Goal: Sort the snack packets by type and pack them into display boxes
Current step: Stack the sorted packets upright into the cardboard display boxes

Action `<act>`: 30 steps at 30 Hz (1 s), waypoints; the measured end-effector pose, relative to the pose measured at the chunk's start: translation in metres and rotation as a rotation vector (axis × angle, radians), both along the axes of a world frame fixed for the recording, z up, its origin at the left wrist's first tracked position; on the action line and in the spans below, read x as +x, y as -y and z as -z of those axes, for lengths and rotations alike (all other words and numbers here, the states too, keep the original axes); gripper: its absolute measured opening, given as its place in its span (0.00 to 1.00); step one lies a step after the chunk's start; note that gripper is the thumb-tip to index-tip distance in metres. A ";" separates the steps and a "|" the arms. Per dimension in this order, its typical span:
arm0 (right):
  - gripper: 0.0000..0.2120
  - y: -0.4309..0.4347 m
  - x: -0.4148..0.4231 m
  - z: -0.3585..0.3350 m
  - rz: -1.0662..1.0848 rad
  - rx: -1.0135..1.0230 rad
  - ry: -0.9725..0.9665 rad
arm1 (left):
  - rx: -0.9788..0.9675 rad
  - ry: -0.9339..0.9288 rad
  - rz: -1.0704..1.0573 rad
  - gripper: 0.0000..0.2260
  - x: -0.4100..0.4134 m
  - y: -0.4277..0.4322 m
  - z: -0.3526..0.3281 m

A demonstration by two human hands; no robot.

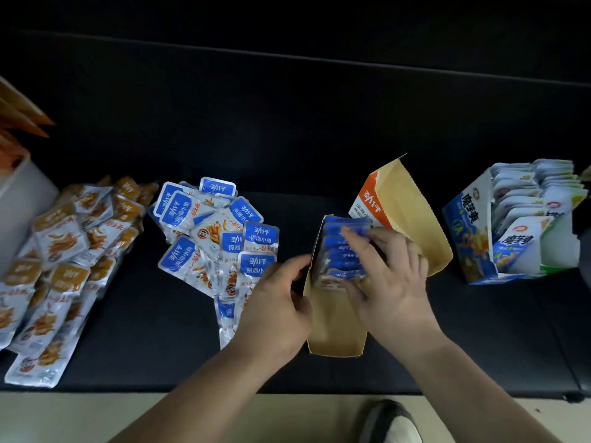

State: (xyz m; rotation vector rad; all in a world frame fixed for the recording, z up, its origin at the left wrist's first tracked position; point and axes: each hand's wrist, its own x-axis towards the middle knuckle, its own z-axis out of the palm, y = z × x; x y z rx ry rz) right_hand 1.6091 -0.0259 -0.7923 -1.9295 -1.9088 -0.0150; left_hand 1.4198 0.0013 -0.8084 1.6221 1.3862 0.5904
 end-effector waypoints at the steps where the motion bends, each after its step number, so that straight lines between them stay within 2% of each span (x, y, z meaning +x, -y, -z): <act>1: 0.44 0.000 0.000 -0.001 0.002 -0.001 0.004 | 0.002 -0.002 -0.003 0.29 0.000 0.000 0.001; 6: 0.45 -0.001 0.005 0.000 -0.058 -0.110 -0.077 | 0.011 -0.006 -0.009 0.29 -0.005 -0.002 0.000; 10: 0.51 -0.001 -0.002 0.000 -0.030 -0.227 -0.125 | 0.028 -0.004 0.003 0.28 -0.005 -0.003 -0.002; 19: 0.52 0.000 -0.004 -0.005 -0.050 -0.251 -0.102 | 0.058 0.013 -0.013 0.28 0.002 -0.006 -0.008; 25: 0.44 -0.003 -0.001 -0.003 -0.037 -0.198 -0.093 | 0.051 0.055 -0.012 0.26 -0.002 0.003 -0.005; 30: 0.39 -0.003 -0.009 -0.017 -0.063 0.006 -0.203 | 0.078 0.066 -0.026 0.23 -0.018 0.013 0.002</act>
